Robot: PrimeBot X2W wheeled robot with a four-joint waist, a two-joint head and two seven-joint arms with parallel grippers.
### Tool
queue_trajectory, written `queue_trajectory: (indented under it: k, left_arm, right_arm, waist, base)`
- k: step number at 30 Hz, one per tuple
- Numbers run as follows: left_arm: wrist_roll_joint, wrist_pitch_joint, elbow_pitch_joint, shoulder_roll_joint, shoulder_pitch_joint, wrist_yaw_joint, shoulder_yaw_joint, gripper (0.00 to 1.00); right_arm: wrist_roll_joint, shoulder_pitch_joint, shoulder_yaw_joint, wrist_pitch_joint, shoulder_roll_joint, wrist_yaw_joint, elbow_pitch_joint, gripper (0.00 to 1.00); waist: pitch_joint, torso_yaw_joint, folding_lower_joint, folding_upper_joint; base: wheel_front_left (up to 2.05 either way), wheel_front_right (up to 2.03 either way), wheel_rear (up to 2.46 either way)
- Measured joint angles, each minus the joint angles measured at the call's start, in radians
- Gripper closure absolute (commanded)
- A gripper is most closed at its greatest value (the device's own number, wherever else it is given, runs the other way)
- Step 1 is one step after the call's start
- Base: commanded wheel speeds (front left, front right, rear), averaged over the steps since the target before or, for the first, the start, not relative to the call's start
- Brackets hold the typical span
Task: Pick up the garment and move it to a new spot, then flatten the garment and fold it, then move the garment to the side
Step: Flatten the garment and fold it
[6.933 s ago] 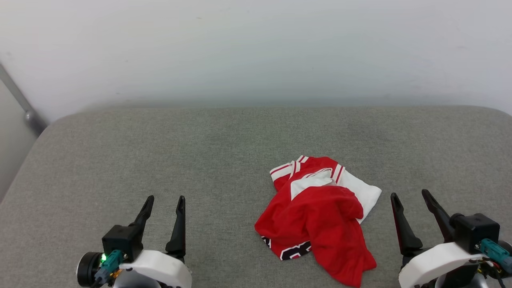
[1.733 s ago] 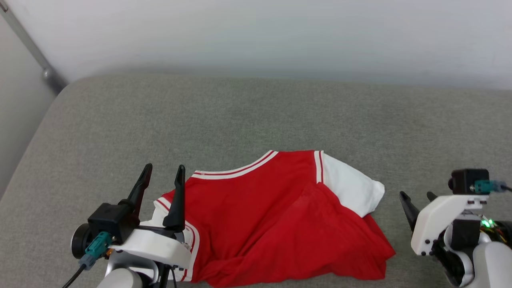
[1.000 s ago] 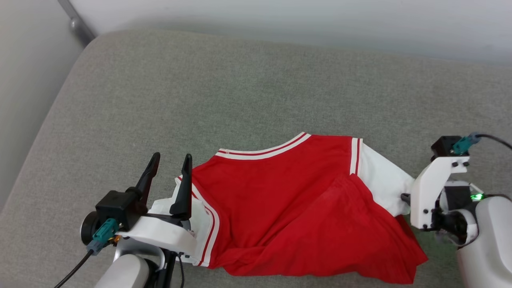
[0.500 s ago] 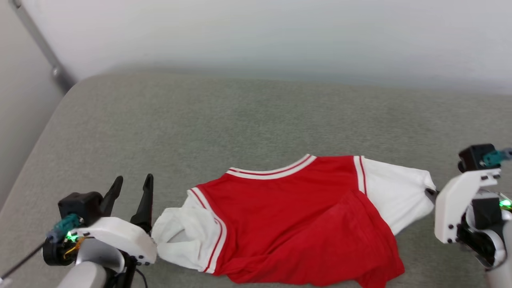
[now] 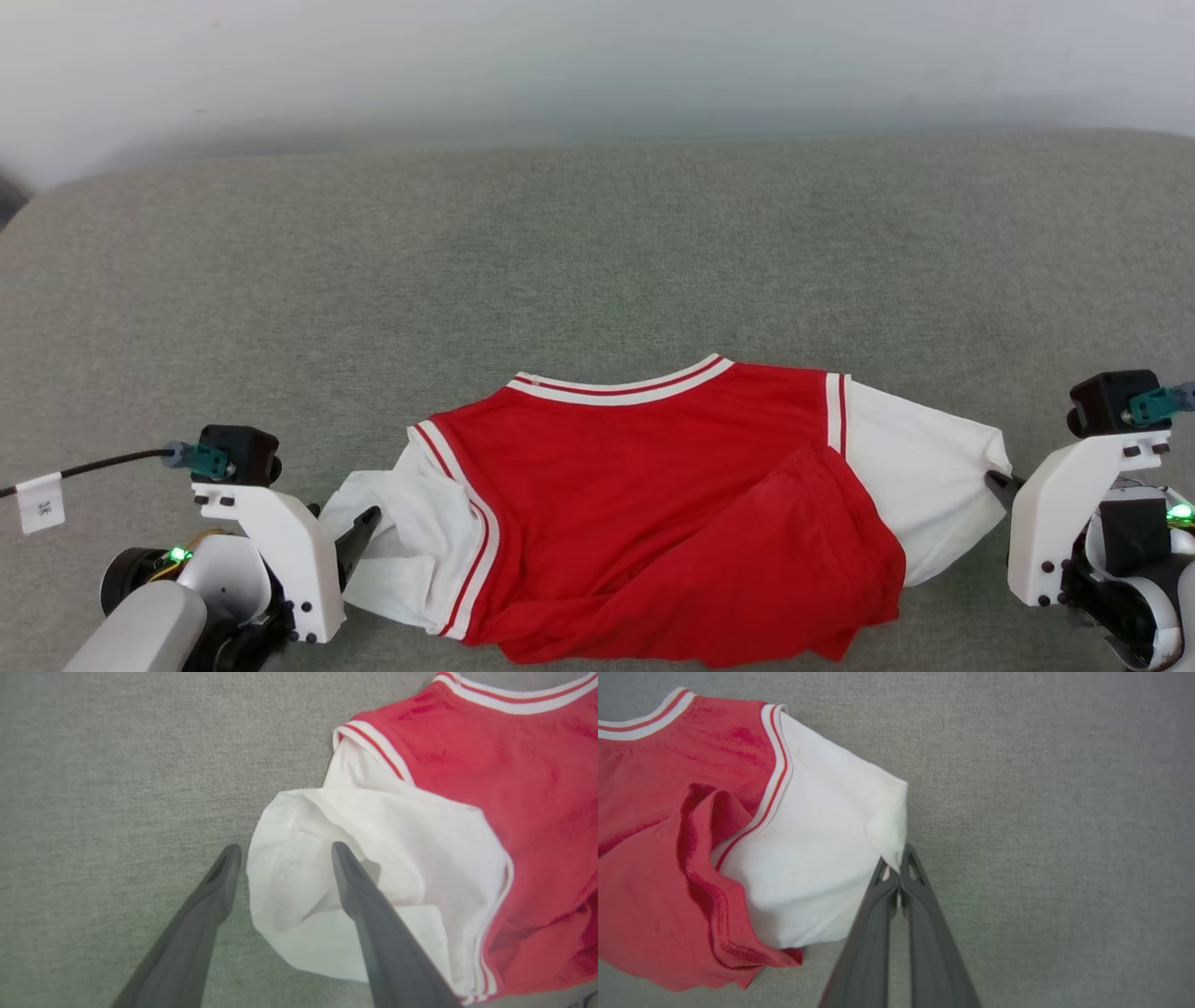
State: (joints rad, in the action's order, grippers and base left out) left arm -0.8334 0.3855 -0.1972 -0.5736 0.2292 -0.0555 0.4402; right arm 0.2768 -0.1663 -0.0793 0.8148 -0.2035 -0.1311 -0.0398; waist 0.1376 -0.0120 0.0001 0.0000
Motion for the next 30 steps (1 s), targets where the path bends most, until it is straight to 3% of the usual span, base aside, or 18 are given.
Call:
queue_trajectory:
  k: [7, 8, 10, 19, 30]
  left_arm:
    - [-0.022, 0.146, -0.119, -0.013, 0.086, 0.074, 0.062, 0.00]
    - [-0.025, 0.168, -0.132, -0.012, 0.100, 0.082, 0.068, 0.27]
    - [-0.043, 0.191, -0.157, -0.007, 0.117, 0.099, 0.070, 1.00]
    - [-0.003, 0.122, -0.201, 0.014, 0.148, 0.113, 0.088, 1.00]
    - [0.111, -0.061, -0.088, -0.010, 0.316, 0.023, 0.012, 1.00]
  right_arm:
    - [0.001, -0.010, 0.011, -0.002, 0.018, 0.000, 0.000, 1.00]
    - [0.001, -0.010, 0.010, -0.005, 0.019, 0.000, 0.000, 1.00]
    - [0.001, -0.011, 0.010, -0.005, 0.021, 0.000, -0.002, 1.00]
    - [0.004, -0.026, 0.014, -0.030, -0.002, 0.000, -0.008, 1.00]
    - [-0.028, -0.205, 0.011, -0.135, -0.071, 0.000, -0.066, 1.00]
  waist:
    - [0.065, -0.041, -0.0001, 0.0000]
    - [0.070, -0.045, -0.0002, 0.0000]
    - [0.078, -0.050, -0.0003, 0.0000]
    - [0.045, -0.038, -0.0002, 0.0000]
    - [-0.072, -0.011, 0.0000, 0.0000]
  base:
    - [0.00, 0.00, 0.00]
    - [0.00, 0.00, 0.00]
    - [0.00, 0.00, 0.00]
    - [0.00, 0.00, 0.00]
    - [0.00, 0.00, 0.00]
